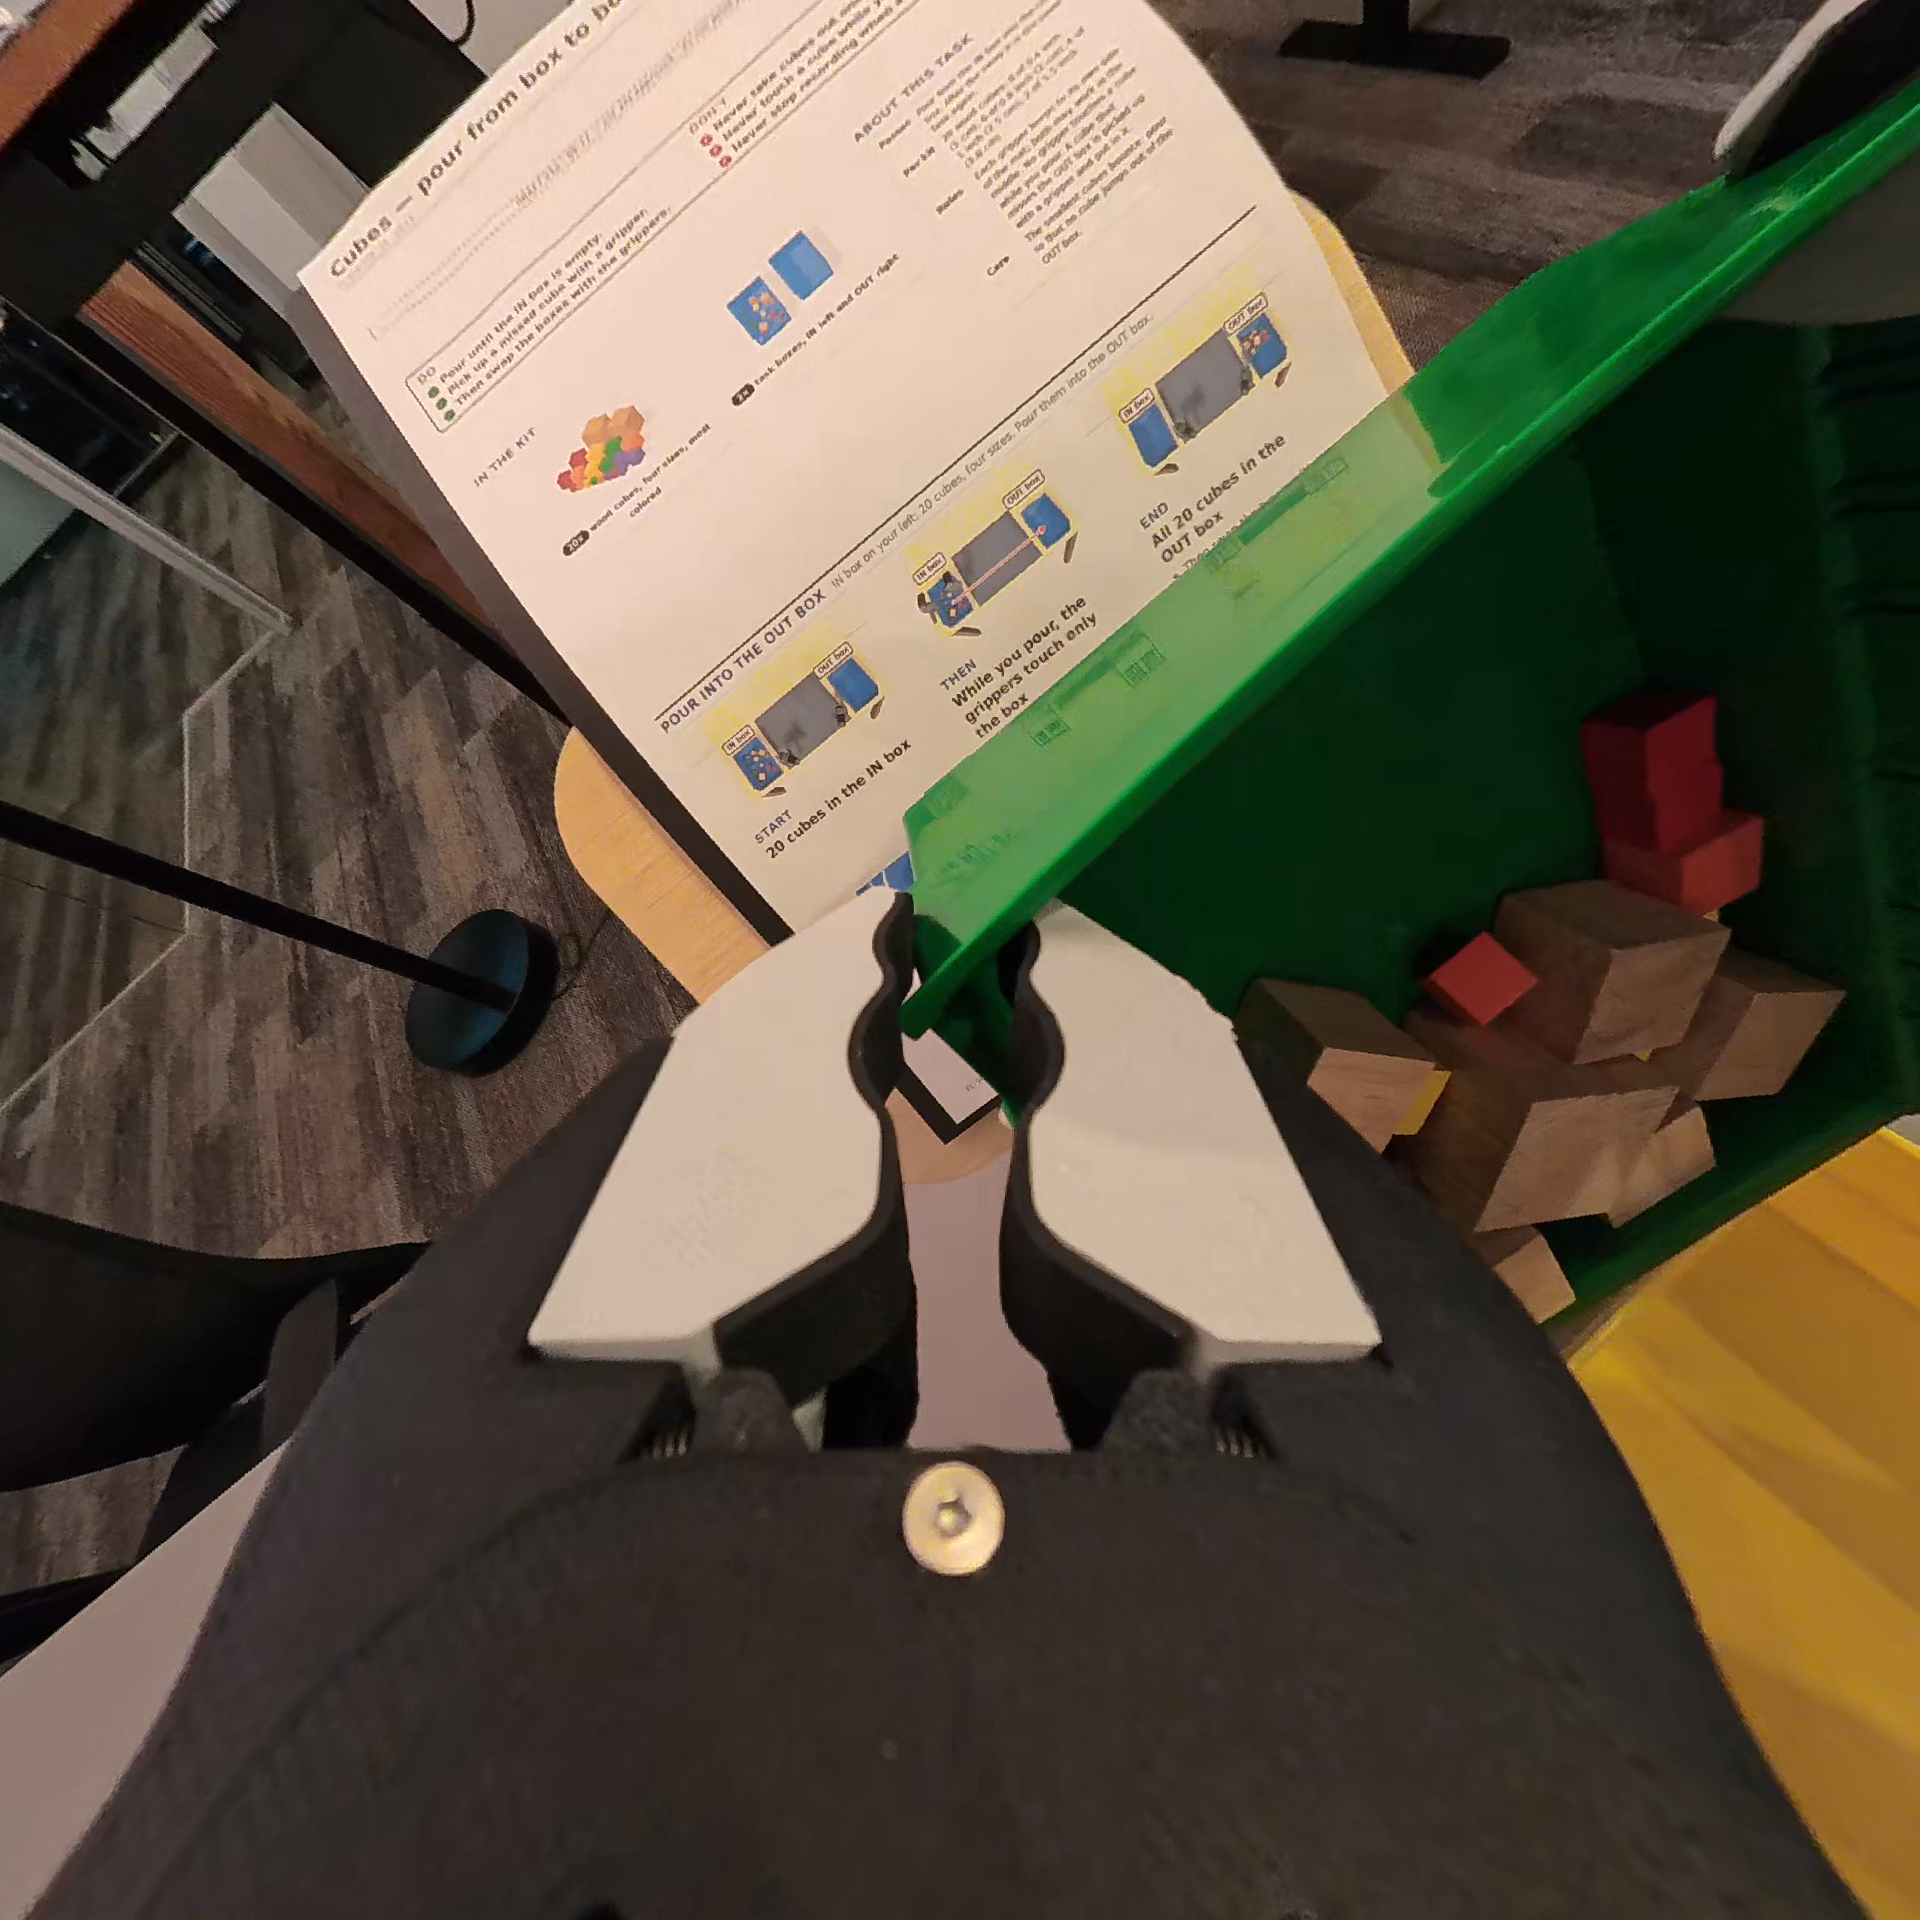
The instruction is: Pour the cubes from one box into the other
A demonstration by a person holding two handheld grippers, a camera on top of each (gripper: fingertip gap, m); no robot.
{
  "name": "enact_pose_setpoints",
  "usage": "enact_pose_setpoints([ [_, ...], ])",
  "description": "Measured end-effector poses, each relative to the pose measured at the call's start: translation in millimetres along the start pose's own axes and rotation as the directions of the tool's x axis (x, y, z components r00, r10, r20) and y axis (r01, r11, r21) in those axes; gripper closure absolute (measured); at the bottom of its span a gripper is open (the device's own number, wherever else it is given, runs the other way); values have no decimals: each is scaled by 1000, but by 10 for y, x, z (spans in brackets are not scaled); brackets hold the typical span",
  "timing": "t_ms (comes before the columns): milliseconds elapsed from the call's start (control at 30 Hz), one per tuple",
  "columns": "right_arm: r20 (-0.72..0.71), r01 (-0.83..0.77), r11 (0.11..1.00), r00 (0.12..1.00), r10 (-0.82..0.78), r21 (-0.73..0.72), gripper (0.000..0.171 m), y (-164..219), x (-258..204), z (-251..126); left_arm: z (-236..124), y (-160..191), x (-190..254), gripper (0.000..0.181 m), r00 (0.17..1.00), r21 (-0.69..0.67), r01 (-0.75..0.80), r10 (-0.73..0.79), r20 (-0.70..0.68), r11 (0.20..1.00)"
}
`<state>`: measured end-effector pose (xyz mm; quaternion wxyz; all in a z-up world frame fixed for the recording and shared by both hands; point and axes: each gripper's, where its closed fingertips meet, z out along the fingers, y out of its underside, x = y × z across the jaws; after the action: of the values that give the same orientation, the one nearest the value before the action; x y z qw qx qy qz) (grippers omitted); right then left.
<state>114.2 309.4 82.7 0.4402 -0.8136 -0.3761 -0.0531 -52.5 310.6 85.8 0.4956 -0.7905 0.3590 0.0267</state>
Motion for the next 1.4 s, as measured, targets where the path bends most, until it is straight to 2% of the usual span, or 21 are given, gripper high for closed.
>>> enact_pose_setpoints([
  [500,-81,54,993,996,-46,106,159,2,-110,-286,-314,-20,124,166,996,126,-17,6,85,992],
  [1400,-159,119,964,984,-83,236,160,35,-329,-585,-722,61,305,165,986,246,-51,10,165,968],
])
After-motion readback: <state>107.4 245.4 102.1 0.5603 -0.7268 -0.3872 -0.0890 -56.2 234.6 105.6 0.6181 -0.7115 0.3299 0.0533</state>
